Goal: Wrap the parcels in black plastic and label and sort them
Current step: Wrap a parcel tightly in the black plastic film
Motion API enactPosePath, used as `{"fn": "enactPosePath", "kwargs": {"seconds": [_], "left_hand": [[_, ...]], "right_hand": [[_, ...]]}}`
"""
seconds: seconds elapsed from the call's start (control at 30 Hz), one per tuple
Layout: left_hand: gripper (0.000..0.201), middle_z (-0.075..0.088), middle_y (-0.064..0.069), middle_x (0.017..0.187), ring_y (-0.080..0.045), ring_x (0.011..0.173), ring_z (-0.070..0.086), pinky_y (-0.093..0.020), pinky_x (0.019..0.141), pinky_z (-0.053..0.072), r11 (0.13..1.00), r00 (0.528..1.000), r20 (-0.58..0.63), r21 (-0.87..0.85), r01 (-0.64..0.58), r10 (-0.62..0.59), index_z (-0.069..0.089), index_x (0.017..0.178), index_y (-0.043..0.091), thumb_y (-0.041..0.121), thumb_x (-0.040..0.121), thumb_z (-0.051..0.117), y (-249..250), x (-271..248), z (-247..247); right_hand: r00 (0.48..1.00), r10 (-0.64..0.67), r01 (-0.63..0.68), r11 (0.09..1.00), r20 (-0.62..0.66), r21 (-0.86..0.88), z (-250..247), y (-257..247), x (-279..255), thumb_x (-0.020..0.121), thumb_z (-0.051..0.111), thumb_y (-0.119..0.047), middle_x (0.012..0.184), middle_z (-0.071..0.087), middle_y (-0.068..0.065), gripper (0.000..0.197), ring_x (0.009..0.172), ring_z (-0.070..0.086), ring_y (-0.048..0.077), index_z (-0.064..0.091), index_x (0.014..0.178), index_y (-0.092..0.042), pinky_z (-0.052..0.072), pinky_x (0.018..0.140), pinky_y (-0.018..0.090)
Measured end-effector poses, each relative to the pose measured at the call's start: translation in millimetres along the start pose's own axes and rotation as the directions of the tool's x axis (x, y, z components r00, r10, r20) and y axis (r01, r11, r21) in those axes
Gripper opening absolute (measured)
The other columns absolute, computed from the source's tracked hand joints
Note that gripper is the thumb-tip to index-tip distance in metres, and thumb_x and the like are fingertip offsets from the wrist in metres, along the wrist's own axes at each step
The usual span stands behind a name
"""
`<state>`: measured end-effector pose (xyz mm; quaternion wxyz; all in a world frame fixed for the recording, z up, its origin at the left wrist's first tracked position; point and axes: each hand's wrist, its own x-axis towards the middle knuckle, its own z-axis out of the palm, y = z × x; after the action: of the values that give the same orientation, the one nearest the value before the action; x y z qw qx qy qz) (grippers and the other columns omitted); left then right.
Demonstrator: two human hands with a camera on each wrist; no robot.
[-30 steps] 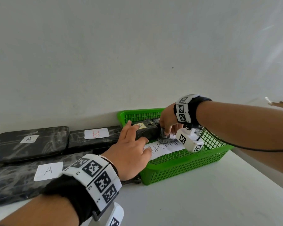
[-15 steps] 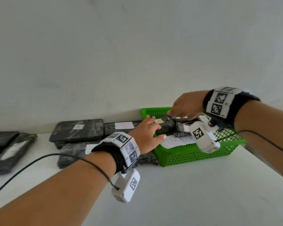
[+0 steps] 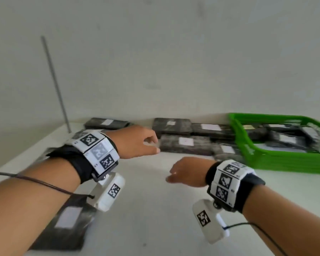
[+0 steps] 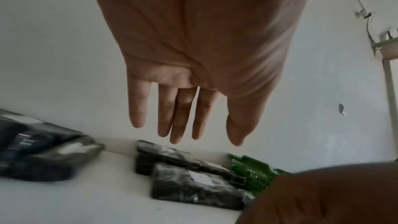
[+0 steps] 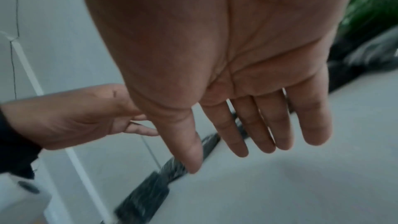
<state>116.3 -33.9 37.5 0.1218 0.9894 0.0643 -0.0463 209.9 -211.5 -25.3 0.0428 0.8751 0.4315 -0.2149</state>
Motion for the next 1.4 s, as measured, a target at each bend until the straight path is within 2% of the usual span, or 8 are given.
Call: {"fn": "enactPosePath", "kwargs": {"seconds": [0.33, 0.5, 0.73, 0.93, 1.13, 1.2, 1.3, 1.4], "left_hand": [[0.128, 0.030, 0.000, 0.166, -0.025, 0.148, 0.038, -0.045, 0.118, 0.039, 0.913, 0.834, 0.417, 0.339, 0.226, -0.361, 0.017, 0.164, 0.025, 0.068, 0.065, 0.087, -93, -114, 39], [0.114, 0.045, -0.004, 0.141, -0.028, 0.127, 0.052, -0.051, 0.101, 0.052, 0.872, 0.830, 0.402, 0.451, 0.188, -0.387, 0.035, 0.151, 0.019, 0.065, 0.062, 0.090, -102, -124, 65], [0.101, 0.035, -0.006, 0.131, -0.025, 0.122, 0.035, -0.046, 0.099, 0.050, 0.929, 0.975, 0.131, 0.350, 0.125, -0.180, 0.040, 0.138, 0.011, 0.058, 0.063, 0.090, -98, -113, 75], [0.107, 0.028, -0.007, 0.153, -0.024, 0.146, 0.024, -0.042, 0.122, 0.032, 0.998, 0.969, -0.241, 0.048, -0.051, 0.061, 0.028, 0.159, 0.010, 0.051, 0.078, 0.085, -91, -80, 71], [0.049, 0.058, 0.005, 0.137, -0.009, 0.118, 0.058, -0.028, 0.099, 0.051, 0.788, 0.872, -0.458, -0.596, -0.155, -0.175, 0.046, 0.148, 0.019, 0.034, 0.103, 0.061, -64, -27, 62], [0.020, 0.074, 0.004, 0.117, -0.014, 0.106, 0.071, -0.043, 0.097, 0.058, 0.649, 0.850, -0.484, -0.719, -0.249, -0.210, 0.065, 0.123, 0.024, 0.027, 0.104, 0.062, -49, -8, 58], [0.011, 0.078, 0.003, 0.109, -0.018, 0.107, 0.073, -0.052, 0.100, 0.056, 0.467, 0.854, -0.479, -0.814, -0.345, -0.204, 0.068, 0.109, 0.030, 0.032, 0.101, 0.061, -22, 8, 48], [0.027, 0.075, -0.006, 0.112, -0.026, 0.110, 0.071, -0.056, 0.102, 0.054, 0.440, 0.871, -0.470, -0.819, -0.370, -0.143, 0.062, 0.115, 0.027, 0.045, 0.098, 0.054, -1, 16, 38]], "right_hand": [[0.994, -0.112, 0.114, 0.985, -0.016, 0.132, 16, -116, 36, 0.104, 0.043, -0.062, 0.146, 0.059, 0.007, 0.063, 0.134, 0.053, 0.025, 0.067, 0.137, -0.014, 0.036, 0.113, 0.035], [0.992, -0.122, 0.122, 0.989, -0.004, 0.082, 28, -143, 44, 0.108, 0.038, -0.059, 0.134, 0.066, 0.009, 0.062, 0.123, 0.059, 0.027, 0.070, 0.128, -0.010, 0.043, 0.109, 0.037], [0.973, 0.023, 0.104, 0.842, -0.228, 0.530, 42, -146, 44, 0.105, 0.058, -0.041, 0.080, 0.059, 0.010, 0.044, 0.068, 0.050, 0.021, 0.068, 0.090, -0.001, 0.040, 0.063, 0.032], [0.872, 0.312, 0.296, 0.275, -0.377, 0.915, 42, -110, 37, 0.104, 0.061, -0.007, 0.102, 0.074, 0.021, 0.006, 0.085, 0.071, 0.031, 0.062, 0.099, -0.008, 0.063, 0.076, 0.046], [0.713, 0.448, 0.480, 0.249, -0.539, 0.841, 15, -61, 2, 0.107, 0.058, -0.016, 0.110, 0.074, 0.012, 0.004, 0.108, 0.072, 0.035, 0.061, 0.109, -0.018, 0.057, 0.097, 0.064], [0.670, 0.452, 0.526, 0.270, -0.588, 0.807, 3, -51, -8, 0.110, 0.052, -0.021, 0.113, 0.074, 0.016, 0.007, 0.107, 0.073, 0.035, 0.059, 0.112, -0.022, 0.058, 0.095, 0.063], [0.599, 0.464, 0.570, 0.326, -0.653, 0.755, -16, -38, -22, 0.114, 0.042, -0.025, 0.097, 0.073, 0.012, 0.017, 0.086, 0.076, 0.016, 0.058, 0.112, -0.020, 0.064, 0.078, 0.036], [0.509, 0.460, 0.592, 0.427, -0.728, 0.684, -30, -26, -32, 0.114, 0.039, -0.022, 0.078, 0.054, 0.001, 0.022, 0.058, 0.050, 0.004, 0.058, 0.110, -0.011, 0.042, 0.054, 0.011]]}}
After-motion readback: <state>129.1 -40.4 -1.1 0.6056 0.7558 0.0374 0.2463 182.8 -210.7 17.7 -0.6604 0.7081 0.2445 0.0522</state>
